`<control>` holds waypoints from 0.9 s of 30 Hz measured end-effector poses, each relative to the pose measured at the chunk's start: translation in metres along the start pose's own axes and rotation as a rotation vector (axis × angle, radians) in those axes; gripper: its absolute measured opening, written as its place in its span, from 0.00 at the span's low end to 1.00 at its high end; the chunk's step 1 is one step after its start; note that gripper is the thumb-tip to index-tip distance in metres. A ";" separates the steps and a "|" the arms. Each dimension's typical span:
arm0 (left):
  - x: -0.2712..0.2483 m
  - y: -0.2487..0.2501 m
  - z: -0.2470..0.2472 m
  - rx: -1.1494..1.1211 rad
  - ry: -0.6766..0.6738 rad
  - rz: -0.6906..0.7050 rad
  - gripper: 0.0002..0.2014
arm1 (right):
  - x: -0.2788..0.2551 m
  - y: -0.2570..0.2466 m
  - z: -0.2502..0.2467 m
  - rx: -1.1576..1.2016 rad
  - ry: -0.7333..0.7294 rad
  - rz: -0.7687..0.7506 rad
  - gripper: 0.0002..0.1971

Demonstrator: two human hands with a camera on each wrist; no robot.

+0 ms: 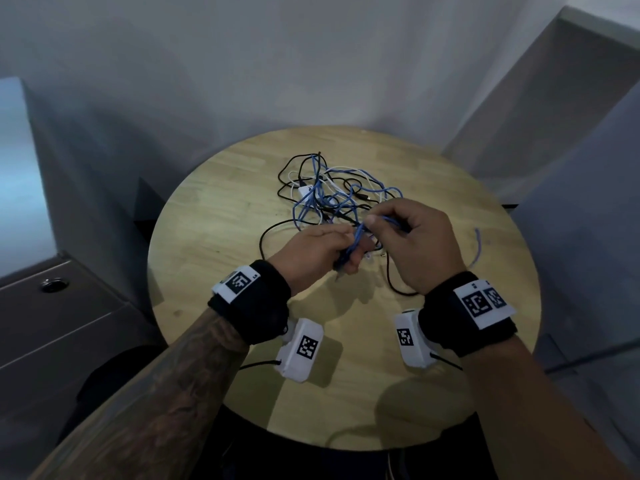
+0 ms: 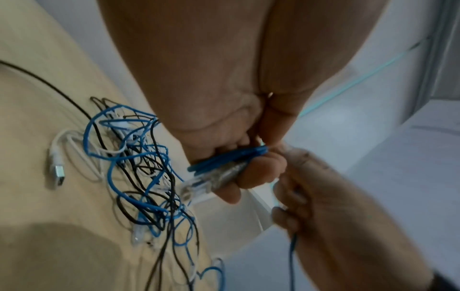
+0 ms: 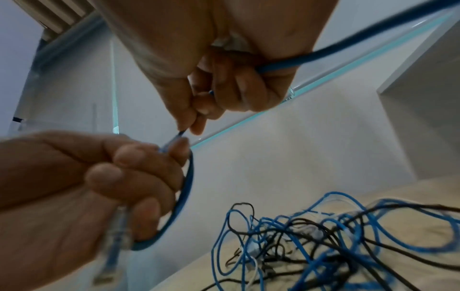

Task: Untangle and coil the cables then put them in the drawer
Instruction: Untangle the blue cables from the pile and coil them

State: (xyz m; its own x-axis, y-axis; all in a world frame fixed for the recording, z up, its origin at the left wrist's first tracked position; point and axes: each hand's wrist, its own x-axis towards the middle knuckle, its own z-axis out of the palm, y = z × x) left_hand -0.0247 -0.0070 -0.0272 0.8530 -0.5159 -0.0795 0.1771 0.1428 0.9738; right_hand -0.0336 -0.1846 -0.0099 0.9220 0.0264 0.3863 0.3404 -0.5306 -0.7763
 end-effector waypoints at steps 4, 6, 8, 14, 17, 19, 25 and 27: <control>-0.003 0.005 -0.002 -0.201 -0.088 -0.029 0.11 | 0.001 0.012 0.006 0.006 -0.071 0.070 0.07; -0.005 0.012 -0.005 -0.361 -0.078 -0.003 0.11 | -0.001 0.014 0.010 0.004 -0.148 0.080 0.11; -0.003 0.020 -0.015 -0.589 -0.013 0.062 0.12 | -0.004 0.013 0.015 -0.081 -0.254 0.095 0.12; 0.004 0.016 -0.046 -0.682 0.331 0.222 0.11 | -0.021 -0.012 0.031 -0.127 -0.585 0.084 0.10; 0.008 0.008 -0.046 -0.520 0.447 0.267 0.10 | -0.023 -0.024 0.025 -0.041 -0.519 0.058 0.14; 0.010 0.006 -0.045 -0.406 0.483 0.287 0.09 | -0.024 -0.028 0.022 0.089 -0.479 0.070 0.16; 0.007 -0.001 -0.013 0.104 0.231 0.181 0.10 | -0.011 -0.035 0.011 0.063 -0.158 -0.038 0.09; 0.003 0.000 -0.003 0.003 0.093 0.112 0.12 | -0.004 -0.025 0.006 0.016 -0.079 -0.032 0.08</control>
State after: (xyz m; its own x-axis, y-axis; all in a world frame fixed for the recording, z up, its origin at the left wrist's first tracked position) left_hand -0.0206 -0.0055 -0.0281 0.9091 -0.4165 0.0106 0.0770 0.1930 0.9782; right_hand -0.0449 -0.1660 0.0051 0.9221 0.1099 0.3710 0.3720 -0.5152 -0.7721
